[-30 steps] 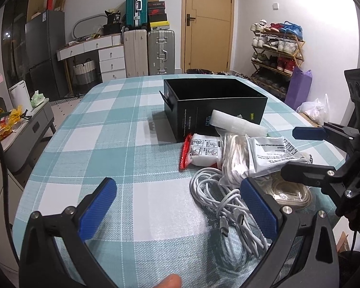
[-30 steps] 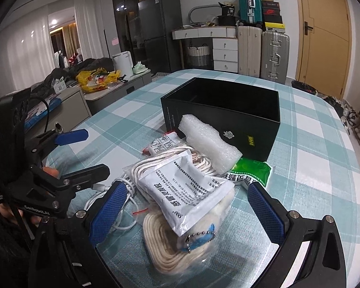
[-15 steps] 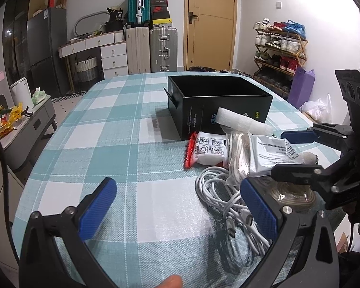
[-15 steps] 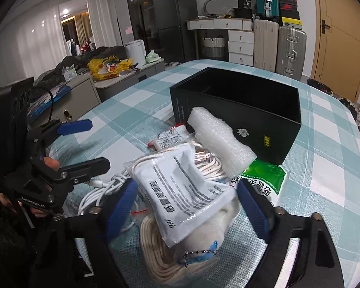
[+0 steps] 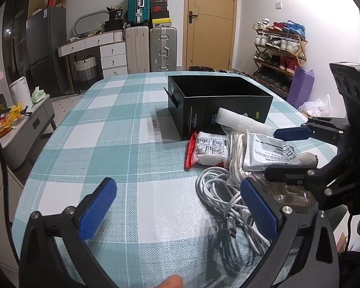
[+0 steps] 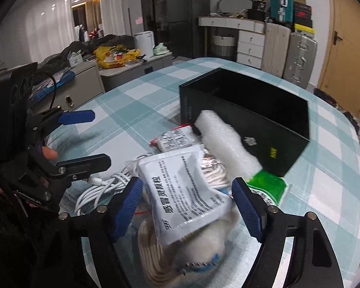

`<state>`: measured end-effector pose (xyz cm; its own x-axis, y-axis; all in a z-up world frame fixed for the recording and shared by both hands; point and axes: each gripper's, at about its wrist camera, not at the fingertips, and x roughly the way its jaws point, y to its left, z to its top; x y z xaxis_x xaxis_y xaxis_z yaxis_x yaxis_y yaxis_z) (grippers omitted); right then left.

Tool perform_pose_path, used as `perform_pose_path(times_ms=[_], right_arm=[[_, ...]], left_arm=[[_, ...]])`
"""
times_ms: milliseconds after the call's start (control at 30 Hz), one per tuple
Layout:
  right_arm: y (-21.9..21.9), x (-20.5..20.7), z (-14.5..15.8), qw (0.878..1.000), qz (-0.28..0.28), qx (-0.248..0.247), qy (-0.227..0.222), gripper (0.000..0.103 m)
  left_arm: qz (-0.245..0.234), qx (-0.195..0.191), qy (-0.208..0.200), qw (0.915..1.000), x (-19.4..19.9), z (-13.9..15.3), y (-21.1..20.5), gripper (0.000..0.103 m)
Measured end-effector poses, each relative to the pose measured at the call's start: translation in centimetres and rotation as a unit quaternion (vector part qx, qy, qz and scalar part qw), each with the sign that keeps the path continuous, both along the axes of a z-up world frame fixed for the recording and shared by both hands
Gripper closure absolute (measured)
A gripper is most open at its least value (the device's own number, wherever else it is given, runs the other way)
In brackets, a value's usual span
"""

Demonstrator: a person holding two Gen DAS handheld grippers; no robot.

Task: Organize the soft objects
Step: 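Grasp the white medicine sachet with the right gripper and lift it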

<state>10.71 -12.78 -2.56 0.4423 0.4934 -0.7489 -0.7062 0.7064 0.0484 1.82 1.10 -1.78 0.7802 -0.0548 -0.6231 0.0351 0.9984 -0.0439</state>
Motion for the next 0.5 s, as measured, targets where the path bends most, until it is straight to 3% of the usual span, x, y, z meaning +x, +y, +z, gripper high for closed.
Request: perform_pose_path(times_ms=[167, 433, 500], right_arm=[[0.48, 0.11, -0.38, 1.000, 0.014, 0.005, 0.013, 0.044], [0.17, -0.36, -0.23, 1.000, 0.005, 0.017, 0.014, 0.045], [-0.06, -0.38, -0.11, 1.000, 0.002, 0.022, 0.014, 0.054]], left_arm=[[-0.001, -0.002, 0.000, 1.0000, -0.17, 0.02, 0.07, 0.000], [-0.002, -0.003, 0.001, 1.0000, -0.40, 0.01, -0.05, 0.000], [-0.002, -0.005, 0.002, 1.0000, -0.41, 0.00, -0.08, 0.000]])
